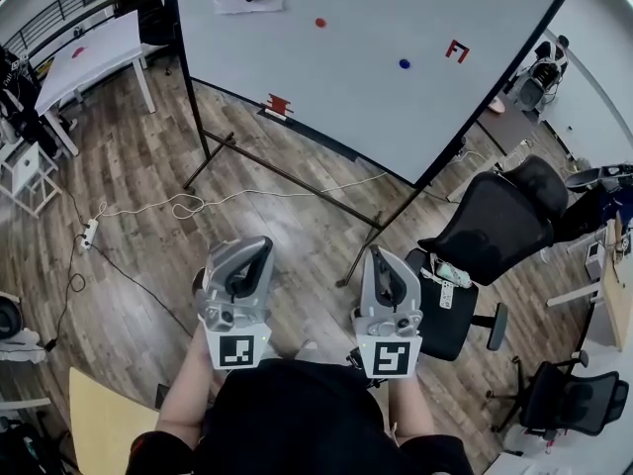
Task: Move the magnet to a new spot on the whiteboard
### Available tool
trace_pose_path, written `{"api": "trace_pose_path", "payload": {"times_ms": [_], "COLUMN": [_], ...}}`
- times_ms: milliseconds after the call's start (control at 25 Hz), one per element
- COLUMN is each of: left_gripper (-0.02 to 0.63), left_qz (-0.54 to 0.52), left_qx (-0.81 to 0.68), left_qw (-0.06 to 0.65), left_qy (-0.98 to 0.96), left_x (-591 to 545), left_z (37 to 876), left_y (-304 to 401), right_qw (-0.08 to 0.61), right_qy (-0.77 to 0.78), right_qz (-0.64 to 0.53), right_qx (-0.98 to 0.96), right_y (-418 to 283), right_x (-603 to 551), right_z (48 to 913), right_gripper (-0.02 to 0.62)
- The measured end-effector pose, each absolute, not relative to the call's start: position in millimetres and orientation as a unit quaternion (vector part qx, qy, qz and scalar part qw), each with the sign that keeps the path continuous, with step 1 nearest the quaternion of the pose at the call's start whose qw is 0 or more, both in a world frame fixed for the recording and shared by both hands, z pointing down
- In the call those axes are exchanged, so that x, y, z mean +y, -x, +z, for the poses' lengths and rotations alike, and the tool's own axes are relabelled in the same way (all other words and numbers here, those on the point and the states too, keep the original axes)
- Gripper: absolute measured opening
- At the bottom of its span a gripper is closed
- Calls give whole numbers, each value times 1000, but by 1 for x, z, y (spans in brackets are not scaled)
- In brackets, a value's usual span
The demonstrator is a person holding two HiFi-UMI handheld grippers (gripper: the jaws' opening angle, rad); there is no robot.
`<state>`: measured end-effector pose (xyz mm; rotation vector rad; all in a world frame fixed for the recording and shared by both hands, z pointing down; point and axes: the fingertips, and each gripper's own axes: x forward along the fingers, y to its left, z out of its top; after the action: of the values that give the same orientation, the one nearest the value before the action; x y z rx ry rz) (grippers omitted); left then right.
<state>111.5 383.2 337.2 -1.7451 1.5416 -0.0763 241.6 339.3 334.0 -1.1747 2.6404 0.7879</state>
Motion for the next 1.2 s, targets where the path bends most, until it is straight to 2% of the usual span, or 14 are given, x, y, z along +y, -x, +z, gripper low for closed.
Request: {"api": "trace_pose_path", "payload": {"times_ms": [600, 1200], "left_gripper": [2, 2], "left_qz": [-25, -44], "left_qx": [590, 610], "left_qw": [408, 408], "left_qy": [696, 678], "left_x": [399, 325], "left_z": [344, 350], "left_y": [-73, -36], "right_qw": [97, 113], "right_qy": [400, 372], "right_qz": [278, 278], "right_qx": [868, 879], "right_y": [-209, -168], "right_x": [361, 282], "right_z": [336, 345], "right_gripper": [0, 0]}}
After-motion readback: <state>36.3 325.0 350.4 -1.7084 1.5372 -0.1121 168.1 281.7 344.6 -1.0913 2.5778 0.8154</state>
